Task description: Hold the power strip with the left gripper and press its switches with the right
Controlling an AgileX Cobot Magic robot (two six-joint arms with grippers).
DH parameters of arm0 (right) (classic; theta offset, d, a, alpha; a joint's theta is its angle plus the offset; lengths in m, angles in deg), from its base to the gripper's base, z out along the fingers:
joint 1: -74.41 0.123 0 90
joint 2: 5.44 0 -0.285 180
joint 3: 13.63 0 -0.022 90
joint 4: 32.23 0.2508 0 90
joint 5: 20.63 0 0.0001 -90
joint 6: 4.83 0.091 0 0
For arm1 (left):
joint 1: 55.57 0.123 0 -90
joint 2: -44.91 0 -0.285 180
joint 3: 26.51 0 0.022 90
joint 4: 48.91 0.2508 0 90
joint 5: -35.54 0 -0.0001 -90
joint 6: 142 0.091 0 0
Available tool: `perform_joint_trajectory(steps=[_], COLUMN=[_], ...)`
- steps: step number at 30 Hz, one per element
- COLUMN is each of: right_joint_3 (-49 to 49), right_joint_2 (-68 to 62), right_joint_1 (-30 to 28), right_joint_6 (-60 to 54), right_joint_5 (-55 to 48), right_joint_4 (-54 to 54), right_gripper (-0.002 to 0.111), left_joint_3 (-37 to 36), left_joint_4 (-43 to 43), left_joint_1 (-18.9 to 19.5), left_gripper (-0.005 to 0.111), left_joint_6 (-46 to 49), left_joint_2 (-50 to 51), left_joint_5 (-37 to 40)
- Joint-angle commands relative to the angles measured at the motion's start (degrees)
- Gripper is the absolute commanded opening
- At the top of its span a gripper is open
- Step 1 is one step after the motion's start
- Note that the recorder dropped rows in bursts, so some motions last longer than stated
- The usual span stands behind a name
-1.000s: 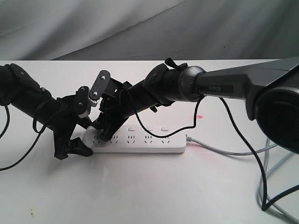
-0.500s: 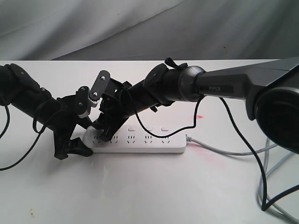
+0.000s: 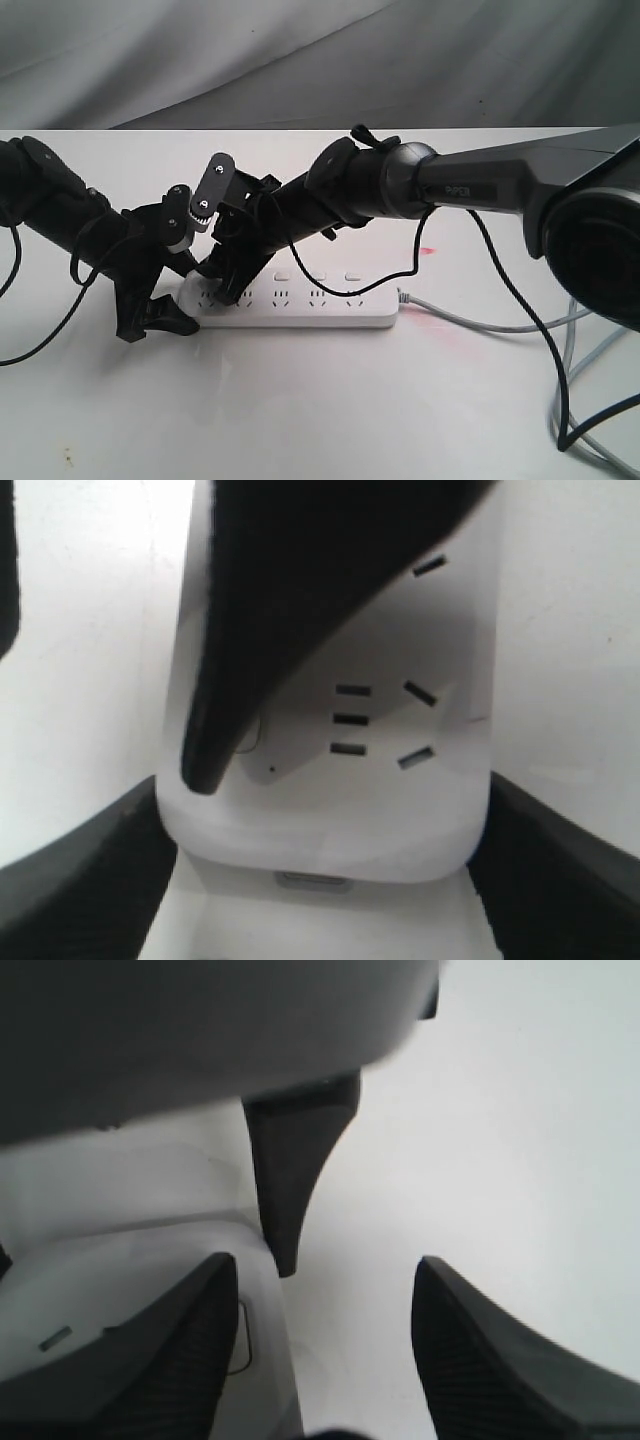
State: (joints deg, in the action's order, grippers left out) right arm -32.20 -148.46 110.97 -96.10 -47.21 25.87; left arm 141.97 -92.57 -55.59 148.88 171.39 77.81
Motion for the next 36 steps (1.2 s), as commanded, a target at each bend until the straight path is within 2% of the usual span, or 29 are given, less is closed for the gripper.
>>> perform_joint_trajectory(steps=[1,7,17,29,36], right_joint_3=[0.6,3.8,2.2,0.4,3.3], right_joint_2=[-1.1,-1.1,0.4,5.3,7.4], right_joint_1=[-0.1,-0.1,0.0,-1.0,-3.4], right_joint_6=[-0.5,-2.4,-1.8,-1.3,-0.9], right_joint_5=[-0.8,0.5,0.3,-4.5,-7.2], right_joint_4=[-4.6,-4.0,-1.3,-2.1,-3.7], right_gripper=[0.050,0.050,0.050,0.050,0.050], left_joint_3=[-0.1,-0.1,-0.1,-0.1,-0.1], left_joint_4=[1.0,1.0,1.0,1.0,1.0], left_joint_1=[-0.2,-0.2,-0.2,-0.2,-0.2], left_gripper=[0.063,0.063,0.063,0.063,0.063], left_joint_6=[0.6,0.6,0.6,0.6,0.6], left_joint_2=[0.5,0.5,0.5,0.5,0.5], left_joint_5=[-3.3,-3.3,-3.3,-3.3,-3.3])
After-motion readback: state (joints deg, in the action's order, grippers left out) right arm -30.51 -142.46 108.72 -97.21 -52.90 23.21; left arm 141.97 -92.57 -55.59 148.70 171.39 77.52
